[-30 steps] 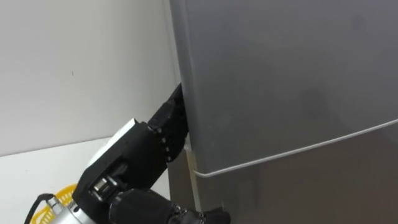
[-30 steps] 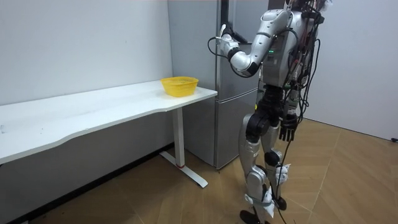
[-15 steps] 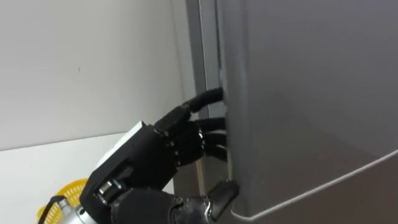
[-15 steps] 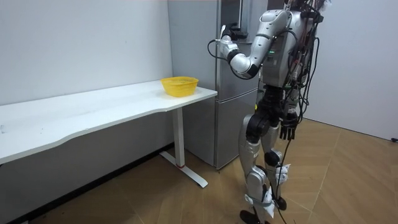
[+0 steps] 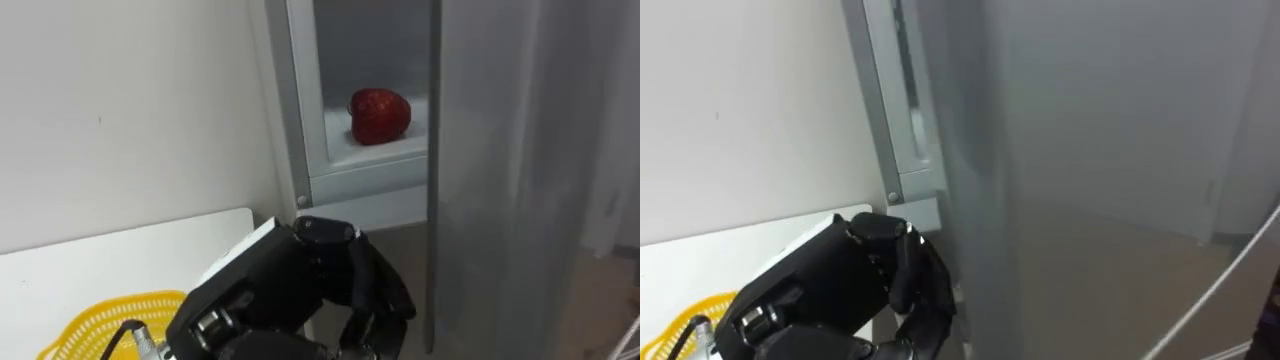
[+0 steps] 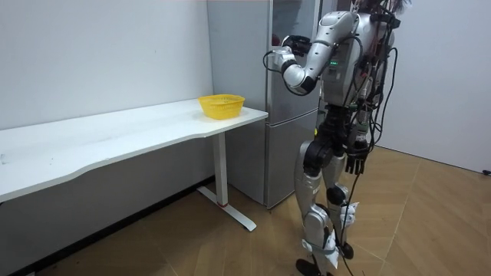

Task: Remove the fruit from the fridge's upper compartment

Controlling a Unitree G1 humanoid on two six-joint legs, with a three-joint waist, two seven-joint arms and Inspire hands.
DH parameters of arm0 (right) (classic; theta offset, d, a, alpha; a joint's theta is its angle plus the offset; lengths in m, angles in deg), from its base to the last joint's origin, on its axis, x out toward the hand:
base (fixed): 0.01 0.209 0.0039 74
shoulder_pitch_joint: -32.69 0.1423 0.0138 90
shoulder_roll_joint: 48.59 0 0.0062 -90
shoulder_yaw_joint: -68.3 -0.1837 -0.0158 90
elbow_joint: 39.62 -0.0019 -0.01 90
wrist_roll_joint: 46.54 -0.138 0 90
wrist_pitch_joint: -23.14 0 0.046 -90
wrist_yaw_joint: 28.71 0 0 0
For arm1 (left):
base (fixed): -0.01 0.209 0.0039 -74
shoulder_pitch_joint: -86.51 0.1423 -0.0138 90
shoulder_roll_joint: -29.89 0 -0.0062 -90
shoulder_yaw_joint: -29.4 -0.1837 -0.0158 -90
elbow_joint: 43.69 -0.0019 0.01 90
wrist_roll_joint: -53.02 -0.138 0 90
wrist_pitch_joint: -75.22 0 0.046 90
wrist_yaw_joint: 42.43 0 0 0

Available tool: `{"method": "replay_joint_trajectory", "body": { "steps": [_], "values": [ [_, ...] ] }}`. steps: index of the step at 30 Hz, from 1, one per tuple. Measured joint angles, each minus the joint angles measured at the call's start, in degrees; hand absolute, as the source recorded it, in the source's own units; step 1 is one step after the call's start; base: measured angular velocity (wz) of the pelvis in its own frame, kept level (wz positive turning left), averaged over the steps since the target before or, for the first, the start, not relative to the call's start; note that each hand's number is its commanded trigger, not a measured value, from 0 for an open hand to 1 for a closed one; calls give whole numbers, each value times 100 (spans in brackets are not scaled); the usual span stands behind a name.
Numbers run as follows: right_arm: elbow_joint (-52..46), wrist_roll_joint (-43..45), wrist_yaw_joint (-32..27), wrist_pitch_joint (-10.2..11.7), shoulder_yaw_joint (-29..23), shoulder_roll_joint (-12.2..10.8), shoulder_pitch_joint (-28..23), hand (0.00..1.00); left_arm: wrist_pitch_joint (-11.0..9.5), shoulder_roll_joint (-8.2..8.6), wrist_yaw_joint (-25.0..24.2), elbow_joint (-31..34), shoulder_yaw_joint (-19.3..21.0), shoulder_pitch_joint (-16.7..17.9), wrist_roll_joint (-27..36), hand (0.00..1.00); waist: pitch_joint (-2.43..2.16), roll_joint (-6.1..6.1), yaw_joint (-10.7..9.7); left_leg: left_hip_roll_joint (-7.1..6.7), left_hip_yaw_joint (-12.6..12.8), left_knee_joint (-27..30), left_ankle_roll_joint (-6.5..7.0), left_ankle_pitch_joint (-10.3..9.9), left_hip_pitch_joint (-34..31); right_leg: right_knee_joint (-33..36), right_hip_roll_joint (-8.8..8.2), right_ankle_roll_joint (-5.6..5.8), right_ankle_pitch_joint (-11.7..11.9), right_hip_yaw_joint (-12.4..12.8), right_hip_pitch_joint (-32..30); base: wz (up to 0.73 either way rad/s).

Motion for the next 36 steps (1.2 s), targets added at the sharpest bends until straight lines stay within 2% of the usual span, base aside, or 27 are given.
{"method": "replay_joint_trajectory", "body": {
  "steps": [6, 9, 11, 13, 16, 21, 25, 28, 29, 36],
  "values": [
    [1, 12, 4, 3, 5, -5, 6, 0, 65, 0, -135, 5, -33, -154, 4, 0, 13, -23, -19, 6, -10, -3, 0, 0, -3, -1, 4, 0, 0, 6, -5, 0],
    [14, 8, 1, 14, 54, -4, 25, 0, 65, 46, -140, 5, -294, -418, 14, 0, 17, -40, -26, 4, -4, -2, 0, 0, -22, -4, 2, 0, 0, 16, -23, 0],
    [14, 7, 1, 19, 100, 0, 39, 0, 65, 125, -131, 6, -415, -656, 24, 0, 6, -35, -53, 4, -9, -2, 0, 0, -52, -3, 4, -1, 2, 9, -28, 0],
    [25, -7, 1, 18, 169, 16, 34, 0, 65, 129, -132, 6, -489, -773, 68, 0, -7, -23, -86, 5, -7, 1, 0, 0, -72, -6, 4, -2, 6, 8, -28, 0],
    [27, -31, -33, 18, 288, 49, 36, 0, 64, 128, -154, 5, -625, -870, 231, 0, -25, 4, -133, 3, -6, 0, 0, 0, -58, -9, 4, -2, 7, 10, -27, -2],
    [24, -30, -127, 13, 495, 44, 48, 0, 62, 280, -205, 4, -954, -1095, 397, 0, -36, 21, -165, 0, -3, -29, 0, 0, 22, -20, 1, -1, 7, 7, 14, -1],
    [52, -23, -125, 26, 503, 47, 120, 0, 63, 450, -238, -19, -1273, -1213, 431, 0, -21, 8, -320, -4, -4, -36, 0, 0, 55, -23, -6, -1, 7, 9, 97, 5],
    [86, -26, -119, 65, 532, 46, 179, 0, 63, 592, -280, -51, -1362, -1221, 472, 0, 32, -23, -401, 4, 57, -41, 0, 0, 101, -24, 1, 0, 7, 21, 142, -9],
    [83, -27, -112, 62, 577, 46, 195, 0, 62, 635, -300, -78, -1399, -1222, 563, 0, 37, -31, -440, 8, 87, -39, 0, 0, 94, -22, 3, 1, 6, 33, 129, -5],
    [115, -192, -42, 63, 759, 42, 235, 0, 61, 701, -369, -125, -1831, -1457, 703, 0, 44, -44, -519, 15, 153, -30, 0, 0, 59, -17, 12, 5, 11, 97, 30, -4]
  ]
}}
